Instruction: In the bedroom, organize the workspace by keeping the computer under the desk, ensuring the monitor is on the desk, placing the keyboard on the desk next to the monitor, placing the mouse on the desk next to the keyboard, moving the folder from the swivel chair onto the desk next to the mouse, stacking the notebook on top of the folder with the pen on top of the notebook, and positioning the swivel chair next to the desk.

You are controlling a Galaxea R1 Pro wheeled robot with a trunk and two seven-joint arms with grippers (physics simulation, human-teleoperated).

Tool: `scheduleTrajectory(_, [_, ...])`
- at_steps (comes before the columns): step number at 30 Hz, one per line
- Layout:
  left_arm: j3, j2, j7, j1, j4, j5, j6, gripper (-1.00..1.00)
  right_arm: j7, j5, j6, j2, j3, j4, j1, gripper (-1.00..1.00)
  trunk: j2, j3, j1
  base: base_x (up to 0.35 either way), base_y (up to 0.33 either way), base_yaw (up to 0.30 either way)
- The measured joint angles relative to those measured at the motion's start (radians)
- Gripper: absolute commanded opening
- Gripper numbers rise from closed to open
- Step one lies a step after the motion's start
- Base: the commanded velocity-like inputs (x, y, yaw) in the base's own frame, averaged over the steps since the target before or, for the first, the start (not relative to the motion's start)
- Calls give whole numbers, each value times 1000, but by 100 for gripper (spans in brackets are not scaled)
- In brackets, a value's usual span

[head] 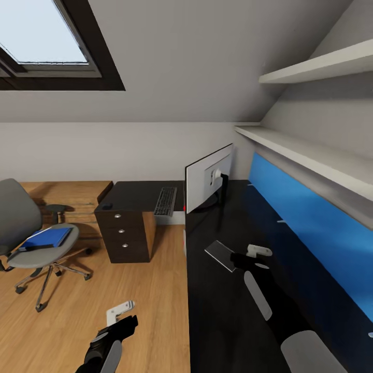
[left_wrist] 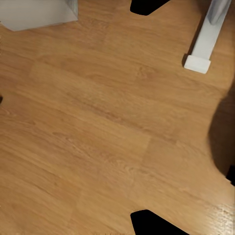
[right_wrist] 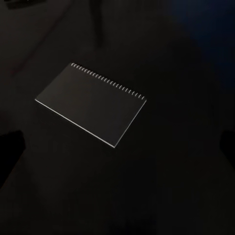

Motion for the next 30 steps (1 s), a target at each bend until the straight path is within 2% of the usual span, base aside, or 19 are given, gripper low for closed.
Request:
scheduleTrajectory(1, [15,0,-1,0,-1,0,0,100,1,0,0,0,0,0,0,100,0,0,0,0,0,0])
scheduleTrajectory(6, [36,2,-1,0,-26,0,0,100,2,0,-1,1,2,-1,0,100,0,0,0,0,0,0])
scheduleTrajectory(12, [42,8,-2,0,-64,0,2,100,3,6,-1,1,16,1,-1,100,0,0,0,0,0,0])
scheduleTrajectory(16, [43,17,-2,0,-74,0,4,100,2,30,-1,0,18,26,-10,100,0,0,0,0,0,0])
scheduleTrajectory(18, [43,19,-2,0,-76,0,5,100,2,43,-1,1,19,53,-33,100,0,0,0,0,0,0])
scheduleTrajectory(21, [43,22,-2,0,-79,0,5,100,3,65,-1,2,19,131,-120,100,0,0,0,0,0,0])
scheduleTrajectory(24, [49,25,-2,0,-87,0,6,100,17,77,-2,4,19,312,-289,100,0,0,0,0,0,0])
scheduleTrajectory(30, [54,25,-2,0,-97,0,7,100,103,83,-19,6,17,526,-457,100,0,0,0,0,0,0])
